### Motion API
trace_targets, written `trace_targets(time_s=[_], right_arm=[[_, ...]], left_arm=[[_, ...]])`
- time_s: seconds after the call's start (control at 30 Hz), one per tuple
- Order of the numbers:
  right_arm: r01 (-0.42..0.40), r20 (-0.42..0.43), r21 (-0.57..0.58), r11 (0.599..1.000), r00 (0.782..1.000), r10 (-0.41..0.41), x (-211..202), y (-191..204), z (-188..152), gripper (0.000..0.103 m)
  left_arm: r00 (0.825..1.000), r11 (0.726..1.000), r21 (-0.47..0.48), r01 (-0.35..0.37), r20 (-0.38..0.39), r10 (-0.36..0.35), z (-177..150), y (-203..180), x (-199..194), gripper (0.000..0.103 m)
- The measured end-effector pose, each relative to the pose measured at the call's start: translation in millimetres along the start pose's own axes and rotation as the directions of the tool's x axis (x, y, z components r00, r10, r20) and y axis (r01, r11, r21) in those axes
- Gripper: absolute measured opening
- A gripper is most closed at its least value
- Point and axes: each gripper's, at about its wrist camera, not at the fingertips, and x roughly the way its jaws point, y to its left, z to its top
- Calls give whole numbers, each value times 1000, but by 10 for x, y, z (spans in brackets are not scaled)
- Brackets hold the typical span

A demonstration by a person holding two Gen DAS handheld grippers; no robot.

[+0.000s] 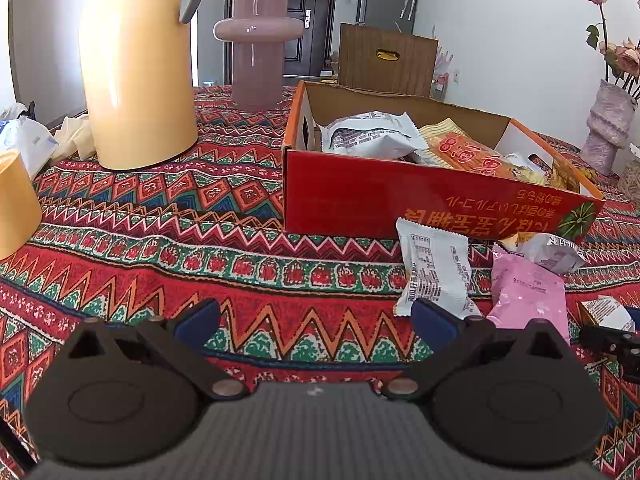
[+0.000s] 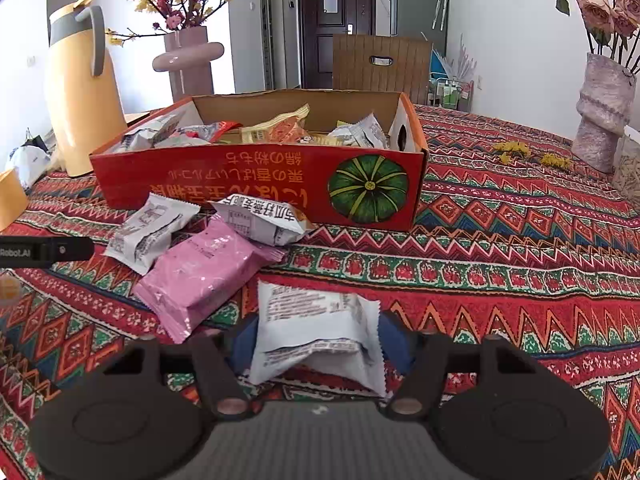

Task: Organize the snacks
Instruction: 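Grasp a white packet with the right gripper, then grasp another white packet with the left gripper while the right gripper holds its packet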

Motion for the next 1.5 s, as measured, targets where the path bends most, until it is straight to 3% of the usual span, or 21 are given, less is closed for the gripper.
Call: trace_targets(time_s=[0.17,0.63,1.13,1.33,1.5], right_arm=[[-15,32,10,1000,999,15,-67,-16,-26,41],[29,237,172,985,969,-70,-131,-245,115,41],[10,270,214,977,960,-69,-116,-316,42,42],[2,275,222,975,959,-65,-128,-325,25,42],[-2,280,224,975,958,-62,-136,-331,12,43]], left_arm=[[1000,1000,-3,-3,1,3,3,6,0,103],[1000,1000,-2,-8,-2,8,-2,5,4,103],[999,999,27,-42,1,42,103,-92,-47,103],[1000,995,93,-25,17,23,249,-393,-78,103],[1000,990,141,-20,-18,22,314,-629,46,103]])
